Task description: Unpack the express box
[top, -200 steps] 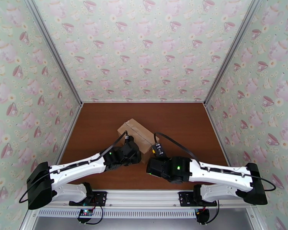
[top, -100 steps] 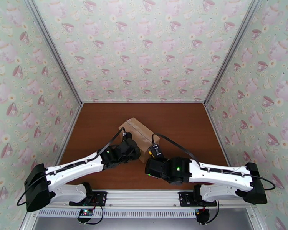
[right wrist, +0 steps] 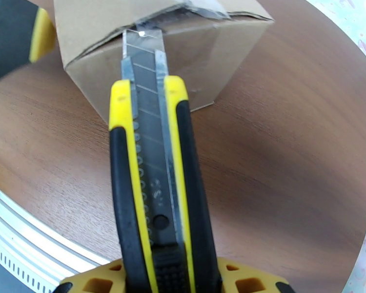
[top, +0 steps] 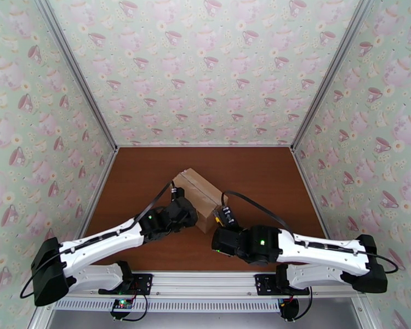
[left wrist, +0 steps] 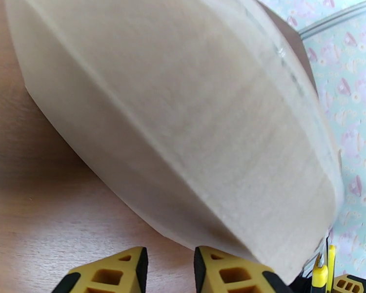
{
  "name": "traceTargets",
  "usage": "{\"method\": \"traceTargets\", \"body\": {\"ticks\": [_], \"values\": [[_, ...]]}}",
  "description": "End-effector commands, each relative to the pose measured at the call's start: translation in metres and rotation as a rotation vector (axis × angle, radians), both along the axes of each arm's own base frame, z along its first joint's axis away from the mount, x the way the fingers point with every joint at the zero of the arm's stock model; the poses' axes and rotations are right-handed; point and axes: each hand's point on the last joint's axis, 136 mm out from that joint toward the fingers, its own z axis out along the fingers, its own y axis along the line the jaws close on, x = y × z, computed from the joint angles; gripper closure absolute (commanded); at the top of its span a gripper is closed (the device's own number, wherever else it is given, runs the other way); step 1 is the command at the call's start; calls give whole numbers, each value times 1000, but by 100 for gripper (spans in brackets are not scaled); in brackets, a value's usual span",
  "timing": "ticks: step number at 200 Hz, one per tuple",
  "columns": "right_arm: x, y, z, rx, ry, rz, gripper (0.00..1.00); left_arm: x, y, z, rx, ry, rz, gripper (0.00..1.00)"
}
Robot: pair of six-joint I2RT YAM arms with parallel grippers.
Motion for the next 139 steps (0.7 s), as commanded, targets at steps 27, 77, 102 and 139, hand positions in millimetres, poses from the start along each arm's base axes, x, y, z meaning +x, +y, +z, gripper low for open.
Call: {"method": "traceTargets", "body": {"ticks": [27, 77, 102, 139], "values": [[-7, -18, 2, -32, 20, 5, 100, 1, 21, 8, 39, -31, 36, 67], [-13, -23, -2, -43, 54, 9, 100, 2, 29, 16, 46, -46, 45, 67], [-12, -29, 2, -28, 45, -9, 100, 3, 34, 22, 55, -59, 50, 66], [-9, -45, 11, -24, 13, -57, 100, 8, 51, 43, 70, -93, 65, 66]]}}
